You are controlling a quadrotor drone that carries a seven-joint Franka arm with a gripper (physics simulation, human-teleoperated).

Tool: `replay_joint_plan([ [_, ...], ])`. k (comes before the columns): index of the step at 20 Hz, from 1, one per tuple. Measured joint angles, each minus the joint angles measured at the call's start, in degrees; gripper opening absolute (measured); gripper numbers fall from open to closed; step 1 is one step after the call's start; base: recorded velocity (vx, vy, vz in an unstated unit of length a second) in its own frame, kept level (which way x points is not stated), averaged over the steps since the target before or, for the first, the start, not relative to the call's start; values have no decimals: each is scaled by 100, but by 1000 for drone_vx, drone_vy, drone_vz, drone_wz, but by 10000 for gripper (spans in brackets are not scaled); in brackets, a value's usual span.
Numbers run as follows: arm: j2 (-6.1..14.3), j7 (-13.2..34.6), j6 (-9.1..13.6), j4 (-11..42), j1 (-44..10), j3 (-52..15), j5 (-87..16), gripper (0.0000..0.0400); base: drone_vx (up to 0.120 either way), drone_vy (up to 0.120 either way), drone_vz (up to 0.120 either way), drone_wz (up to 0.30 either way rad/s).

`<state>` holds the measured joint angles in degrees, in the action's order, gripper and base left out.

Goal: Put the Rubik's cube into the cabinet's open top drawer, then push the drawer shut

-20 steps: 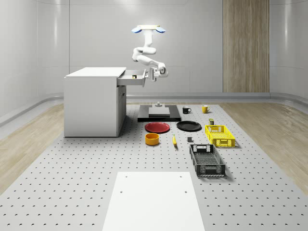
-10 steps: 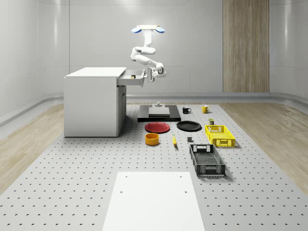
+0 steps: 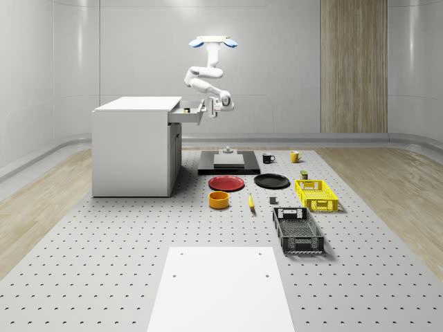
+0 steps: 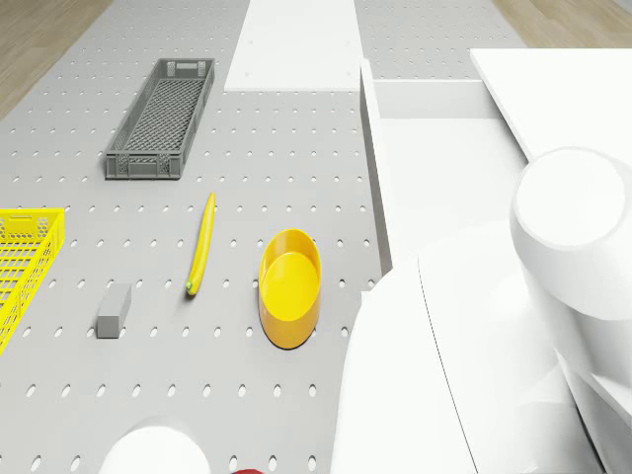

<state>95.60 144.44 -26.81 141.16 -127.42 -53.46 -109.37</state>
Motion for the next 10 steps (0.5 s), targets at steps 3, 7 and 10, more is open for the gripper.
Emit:
replay_joint_plan([
  [3, 38, -153, -8, 167, 236, 106, -257, 106, 0, 0, 0, 0],
  [7, 96, -899, 5, 321, 695, 149, -1023, 105, 0, 0, 0, 0],
  [10, 105, -749, -18, 486, 925, 341, -1286, 105, 0, 0, 0, 0],
])
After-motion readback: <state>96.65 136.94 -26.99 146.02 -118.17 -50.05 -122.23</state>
